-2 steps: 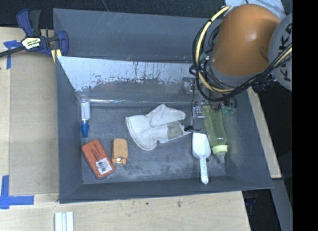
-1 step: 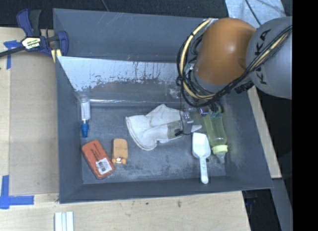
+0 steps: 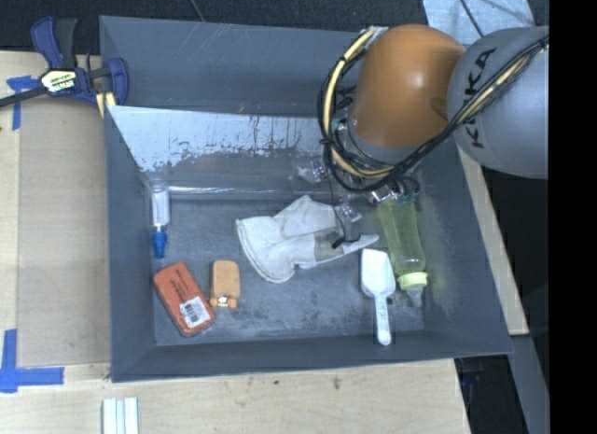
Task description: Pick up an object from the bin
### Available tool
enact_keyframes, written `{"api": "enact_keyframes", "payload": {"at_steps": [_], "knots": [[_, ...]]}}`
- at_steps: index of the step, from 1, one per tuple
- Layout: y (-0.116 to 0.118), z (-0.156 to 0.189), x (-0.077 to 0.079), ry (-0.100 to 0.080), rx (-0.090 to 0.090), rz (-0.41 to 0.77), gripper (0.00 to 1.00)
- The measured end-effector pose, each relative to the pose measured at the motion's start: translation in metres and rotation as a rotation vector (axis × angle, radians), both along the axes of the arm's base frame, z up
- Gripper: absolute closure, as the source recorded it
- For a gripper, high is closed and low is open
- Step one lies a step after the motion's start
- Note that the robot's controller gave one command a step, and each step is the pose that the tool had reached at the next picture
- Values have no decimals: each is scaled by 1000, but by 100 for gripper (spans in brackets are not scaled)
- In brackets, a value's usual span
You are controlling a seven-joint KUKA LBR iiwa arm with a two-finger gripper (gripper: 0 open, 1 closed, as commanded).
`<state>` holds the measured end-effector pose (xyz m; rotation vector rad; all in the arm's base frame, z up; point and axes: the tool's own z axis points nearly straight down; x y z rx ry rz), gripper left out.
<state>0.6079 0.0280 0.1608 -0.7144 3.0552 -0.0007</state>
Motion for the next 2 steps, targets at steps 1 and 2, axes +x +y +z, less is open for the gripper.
{"api": "enact_keyframes", "payload": {"at_steps": [1, 2], "knots": [[4, -31, 12, 2, 1, -140, 0], [-17, -77, 17, 0, -1, 236, 0]]}}
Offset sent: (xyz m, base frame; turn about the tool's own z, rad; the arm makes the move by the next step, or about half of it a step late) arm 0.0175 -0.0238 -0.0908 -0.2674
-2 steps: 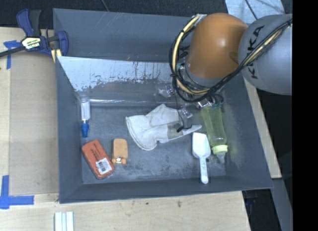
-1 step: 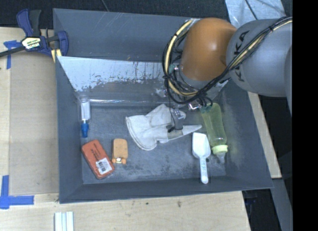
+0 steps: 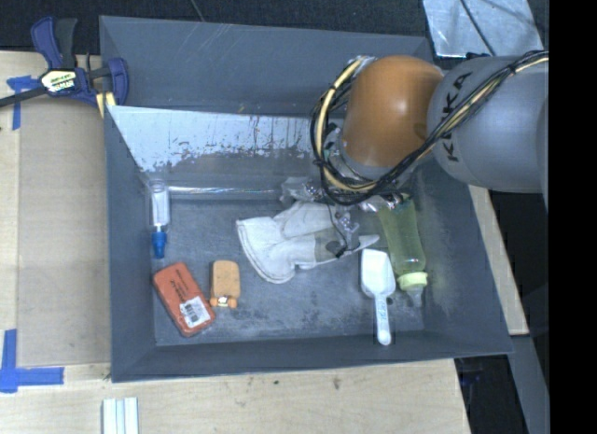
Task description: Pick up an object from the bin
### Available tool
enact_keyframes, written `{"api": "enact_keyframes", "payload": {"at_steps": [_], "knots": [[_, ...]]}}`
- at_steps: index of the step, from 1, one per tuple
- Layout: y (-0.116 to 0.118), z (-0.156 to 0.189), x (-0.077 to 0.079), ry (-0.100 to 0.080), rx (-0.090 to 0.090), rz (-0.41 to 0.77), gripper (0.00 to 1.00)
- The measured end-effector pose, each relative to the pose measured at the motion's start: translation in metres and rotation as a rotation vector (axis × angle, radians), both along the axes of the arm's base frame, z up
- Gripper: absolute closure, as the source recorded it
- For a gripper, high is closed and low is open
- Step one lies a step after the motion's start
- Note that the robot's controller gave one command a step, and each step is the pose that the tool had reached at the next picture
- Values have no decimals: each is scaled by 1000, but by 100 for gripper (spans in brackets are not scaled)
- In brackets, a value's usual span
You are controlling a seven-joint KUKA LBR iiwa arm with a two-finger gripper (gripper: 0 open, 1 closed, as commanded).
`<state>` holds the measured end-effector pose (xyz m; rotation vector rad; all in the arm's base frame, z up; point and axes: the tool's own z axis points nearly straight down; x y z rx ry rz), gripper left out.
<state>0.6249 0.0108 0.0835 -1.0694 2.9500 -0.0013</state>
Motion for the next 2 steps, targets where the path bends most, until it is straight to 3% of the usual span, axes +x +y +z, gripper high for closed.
{"api": "enact_keyframes", "payload": {"at_steps": [1, 2], "knots": [[-3, -7, -2, -13, 6, -169, 100], [-3, -7, -2, -13, 6, -170, 100]]}}
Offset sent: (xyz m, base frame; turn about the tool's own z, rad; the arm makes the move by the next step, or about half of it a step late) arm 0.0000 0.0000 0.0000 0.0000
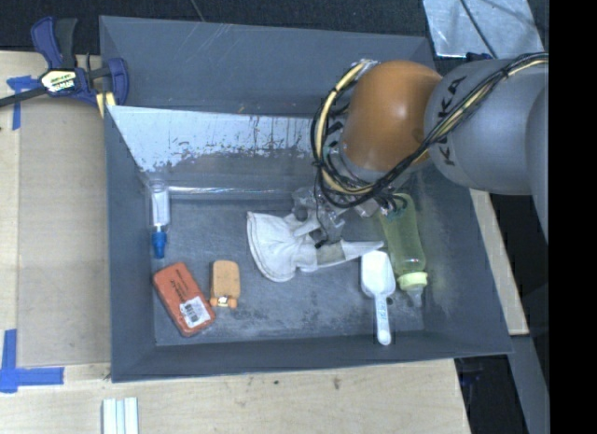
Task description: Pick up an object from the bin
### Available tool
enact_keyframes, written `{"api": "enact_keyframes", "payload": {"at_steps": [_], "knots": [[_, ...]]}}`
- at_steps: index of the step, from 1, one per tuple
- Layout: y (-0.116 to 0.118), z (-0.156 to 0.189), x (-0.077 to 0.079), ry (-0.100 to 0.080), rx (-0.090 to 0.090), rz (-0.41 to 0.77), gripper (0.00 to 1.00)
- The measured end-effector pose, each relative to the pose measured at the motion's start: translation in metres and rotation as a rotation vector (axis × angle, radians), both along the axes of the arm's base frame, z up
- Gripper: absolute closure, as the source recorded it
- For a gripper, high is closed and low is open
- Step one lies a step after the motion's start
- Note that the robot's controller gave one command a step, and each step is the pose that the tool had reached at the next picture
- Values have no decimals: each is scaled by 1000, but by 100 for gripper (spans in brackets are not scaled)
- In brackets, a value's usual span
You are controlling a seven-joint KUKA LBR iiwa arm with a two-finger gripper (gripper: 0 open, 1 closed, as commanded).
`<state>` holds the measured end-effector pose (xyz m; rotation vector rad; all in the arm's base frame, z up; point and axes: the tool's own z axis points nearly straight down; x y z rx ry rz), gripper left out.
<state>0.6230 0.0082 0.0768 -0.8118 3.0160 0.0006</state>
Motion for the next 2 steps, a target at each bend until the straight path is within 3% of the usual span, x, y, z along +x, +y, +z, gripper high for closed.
{"api": "enact_keyframes", "payload": {"at_steps": [2], "knots": [[0, 6, 0, 5, -1, 0, 100]]}}
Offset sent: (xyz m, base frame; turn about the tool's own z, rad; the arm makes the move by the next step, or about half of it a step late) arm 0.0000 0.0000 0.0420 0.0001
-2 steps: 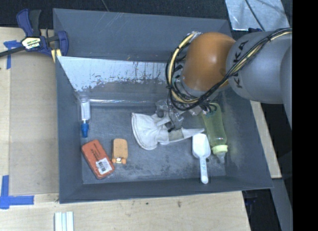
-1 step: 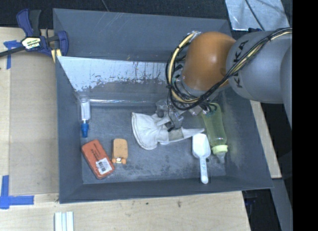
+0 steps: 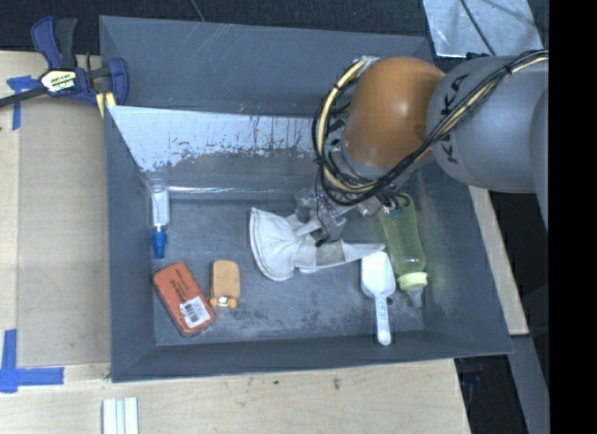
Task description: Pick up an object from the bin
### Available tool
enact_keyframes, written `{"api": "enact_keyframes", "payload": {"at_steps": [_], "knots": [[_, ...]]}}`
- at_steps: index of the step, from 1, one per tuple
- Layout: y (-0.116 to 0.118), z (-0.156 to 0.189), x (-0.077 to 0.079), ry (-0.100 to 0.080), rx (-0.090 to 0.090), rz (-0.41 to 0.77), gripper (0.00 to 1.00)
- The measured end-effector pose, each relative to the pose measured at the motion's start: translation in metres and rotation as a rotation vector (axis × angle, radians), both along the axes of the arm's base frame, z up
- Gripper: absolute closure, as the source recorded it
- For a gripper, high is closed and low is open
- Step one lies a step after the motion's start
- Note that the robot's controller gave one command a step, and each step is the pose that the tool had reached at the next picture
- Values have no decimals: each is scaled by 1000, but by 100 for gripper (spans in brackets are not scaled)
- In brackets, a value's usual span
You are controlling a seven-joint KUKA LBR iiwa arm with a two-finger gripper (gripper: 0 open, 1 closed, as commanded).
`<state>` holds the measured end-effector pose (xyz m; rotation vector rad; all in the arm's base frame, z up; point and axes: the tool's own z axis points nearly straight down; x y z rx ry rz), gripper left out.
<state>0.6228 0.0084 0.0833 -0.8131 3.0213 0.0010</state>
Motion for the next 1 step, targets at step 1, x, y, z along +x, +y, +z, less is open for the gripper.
{"api": "enact_keyframes", "payload": {"at_steps": [1], "knots": [[-1, 15, -3, 13, -2, 0, 100]]}}
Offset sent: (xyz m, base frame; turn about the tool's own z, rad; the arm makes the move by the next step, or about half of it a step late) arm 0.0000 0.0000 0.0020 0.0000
